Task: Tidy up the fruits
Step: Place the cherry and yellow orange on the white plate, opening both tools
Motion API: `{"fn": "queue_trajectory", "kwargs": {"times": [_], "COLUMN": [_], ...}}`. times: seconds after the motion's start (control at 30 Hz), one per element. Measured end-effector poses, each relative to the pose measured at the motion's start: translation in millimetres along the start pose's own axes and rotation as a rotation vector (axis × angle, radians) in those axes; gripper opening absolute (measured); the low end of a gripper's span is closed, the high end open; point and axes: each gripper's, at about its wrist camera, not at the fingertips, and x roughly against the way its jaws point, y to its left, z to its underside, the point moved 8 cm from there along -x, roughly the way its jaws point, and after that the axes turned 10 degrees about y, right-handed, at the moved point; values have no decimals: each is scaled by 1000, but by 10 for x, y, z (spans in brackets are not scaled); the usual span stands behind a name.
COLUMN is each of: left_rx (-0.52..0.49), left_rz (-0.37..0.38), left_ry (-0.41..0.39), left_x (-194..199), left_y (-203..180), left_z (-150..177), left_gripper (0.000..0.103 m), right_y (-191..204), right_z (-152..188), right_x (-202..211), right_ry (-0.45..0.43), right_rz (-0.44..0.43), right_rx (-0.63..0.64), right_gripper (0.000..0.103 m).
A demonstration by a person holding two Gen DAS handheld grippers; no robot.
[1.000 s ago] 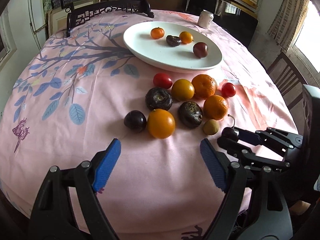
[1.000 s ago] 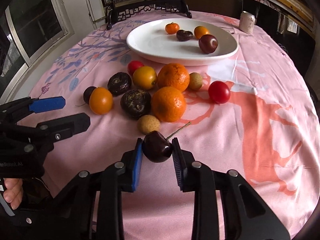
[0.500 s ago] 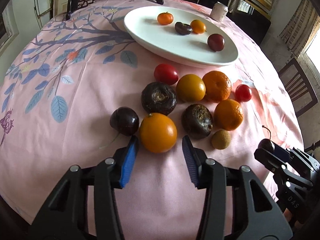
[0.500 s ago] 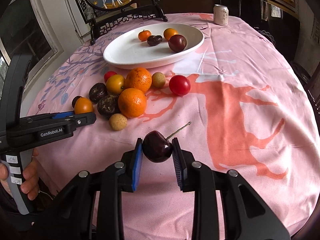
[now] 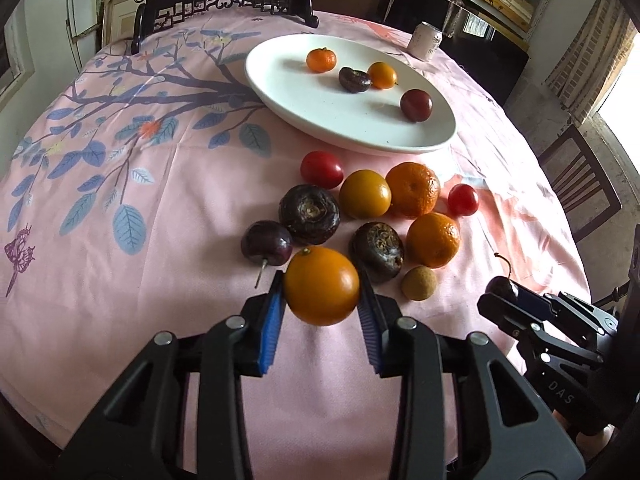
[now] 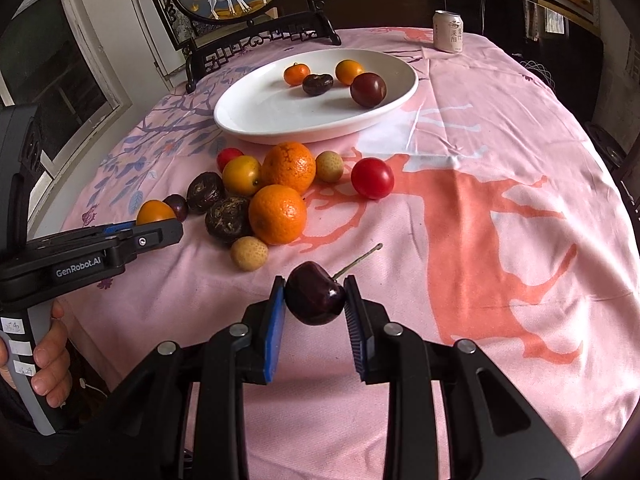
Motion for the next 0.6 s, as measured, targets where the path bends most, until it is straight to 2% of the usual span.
{"fn": "queue_trajectory", "kwargs": {"times": [0.2, 0.3, 0.47, 0.6], "left_rx": [-17, -32, -43, -40], "left_rz": [0, 4, -23, -57], "left_ry": [-35, -51, -59, -43], "left_x": [192, 304, 314, 54], "left_y": [2, 2, 74, 103], "left_z": [-125, -364, -1144, -1808], "left_gripper": [35, 35, 35, 35], "right_y": [94, 122, 114, -17], "right_z": [-137, -376, -1088, -1766], "right_x": [29, 136, 257, 51], "right_ry": [-3, -35, -102, -125], "right_rz": [2, 29, 51, 56], "right_rx": [32, 66, 127, 134], "right_gripper": [29, 29, 29, 29]}}
